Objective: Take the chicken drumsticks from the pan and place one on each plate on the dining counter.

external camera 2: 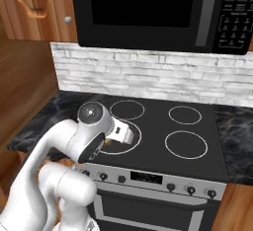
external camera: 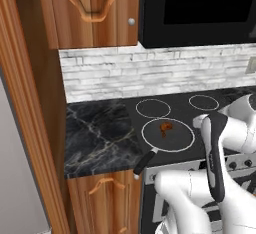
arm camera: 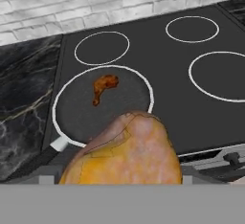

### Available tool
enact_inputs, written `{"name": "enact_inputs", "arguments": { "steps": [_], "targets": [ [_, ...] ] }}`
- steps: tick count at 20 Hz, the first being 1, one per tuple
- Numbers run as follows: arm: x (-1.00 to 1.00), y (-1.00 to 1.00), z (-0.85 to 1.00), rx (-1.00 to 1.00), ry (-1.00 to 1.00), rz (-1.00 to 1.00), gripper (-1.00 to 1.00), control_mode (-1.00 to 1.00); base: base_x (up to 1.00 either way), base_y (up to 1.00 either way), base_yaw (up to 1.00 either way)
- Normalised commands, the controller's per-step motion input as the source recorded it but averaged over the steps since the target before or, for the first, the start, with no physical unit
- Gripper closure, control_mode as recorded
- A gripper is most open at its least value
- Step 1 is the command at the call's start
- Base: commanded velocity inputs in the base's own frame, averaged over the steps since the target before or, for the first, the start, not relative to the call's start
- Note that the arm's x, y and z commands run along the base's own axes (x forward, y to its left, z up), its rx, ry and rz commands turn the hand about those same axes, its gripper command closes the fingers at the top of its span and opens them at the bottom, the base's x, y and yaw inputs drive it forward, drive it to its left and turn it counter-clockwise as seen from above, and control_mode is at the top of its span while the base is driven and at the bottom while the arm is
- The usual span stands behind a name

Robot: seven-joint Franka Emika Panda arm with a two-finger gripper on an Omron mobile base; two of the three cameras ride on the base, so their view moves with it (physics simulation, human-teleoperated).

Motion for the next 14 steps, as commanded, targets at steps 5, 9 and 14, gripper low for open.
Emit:
{"name": "enact_inputs", "arguments": {
  "steps": [5, 9, 14],
  "targets": [
    [0.0, 0.0, 0.0, 0.0, 0.0, 0.0, 1.0, 1.0, -0.84, -0.09, -0.34],
    [0.0, 0.0, 0.0, 0.0, 0.0, 0.0, 1.0, 1.0, -0.35, 0.0, -0.81],
    [0.0, 0.0, 0.0, 0.0, 0.0, 0.0, 1.0, 1.0, -0.01, 0.0, -0.99]
  ]
}}
